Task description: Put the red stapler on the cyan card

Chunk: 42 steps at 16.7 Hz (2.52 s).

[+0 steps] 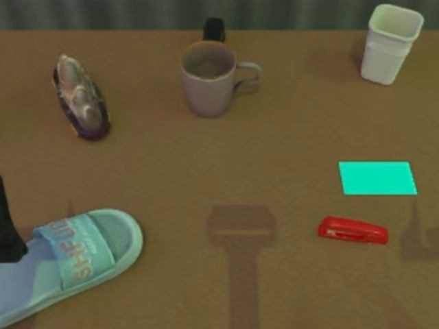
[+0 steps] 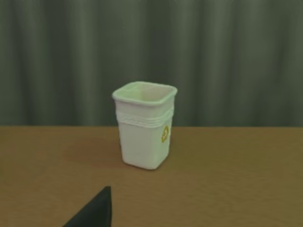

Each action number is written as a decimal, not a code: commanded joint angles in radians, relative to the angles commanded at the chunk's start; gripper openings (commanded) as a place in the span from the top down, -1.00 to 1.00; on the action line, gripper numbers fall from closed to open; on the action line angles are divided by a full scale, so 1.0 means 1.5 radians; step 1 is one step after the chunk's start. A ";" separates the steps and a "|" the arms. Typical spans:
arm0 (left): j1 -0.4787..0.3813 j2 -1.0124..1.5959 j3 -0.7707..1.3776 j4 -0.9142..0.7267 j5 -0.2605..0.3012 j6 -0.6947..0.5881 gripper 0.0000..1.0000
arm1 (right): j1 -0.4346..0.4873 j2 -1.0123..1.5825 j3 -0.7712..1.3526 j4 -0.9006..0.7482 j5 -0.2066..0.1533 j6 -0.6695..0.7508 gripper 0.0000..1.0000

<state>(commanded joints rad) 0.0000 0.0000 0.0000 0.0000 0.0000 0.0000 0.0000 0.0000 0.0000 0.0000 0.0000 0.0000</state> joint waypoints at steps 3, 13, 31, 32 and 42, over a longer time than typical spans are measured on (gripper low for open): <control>0.000 0.000 0.000 0.000 0.000 0.000 -1.00 | 0.003 0.007 0.007 -0.005 -0.001 -0.004 -1.00; 0.000 0.000 0.000 0.000 0.000 0.000 -1.00 | 0.130 0.459 0.371 -0.284 -0.001 -0.220 -1.00; 0.000 0.000 0.000 0.000 0.000 0.000 -1.00 | 0.344 1.274 0.986 -0.760 0.000 -0.588 -1.00; 0.000 0.000 0.000 0.000 0.000 0.000 -1.00 | 0.344 1.274 0.986 -0.760 0.000 -0.588 -1.00; 0.000 0.000 0.000 0.000 0.000 0.000 -1.00 | 0.345 1.325 0.897 -0.616 0.001 -0.586 -1.00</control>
<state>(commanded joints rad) 0.0000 0.0000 0.0000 0.0000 0.0000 0.0000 0.5168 1.9880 1.3459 -0.9233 0.0011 -0.8790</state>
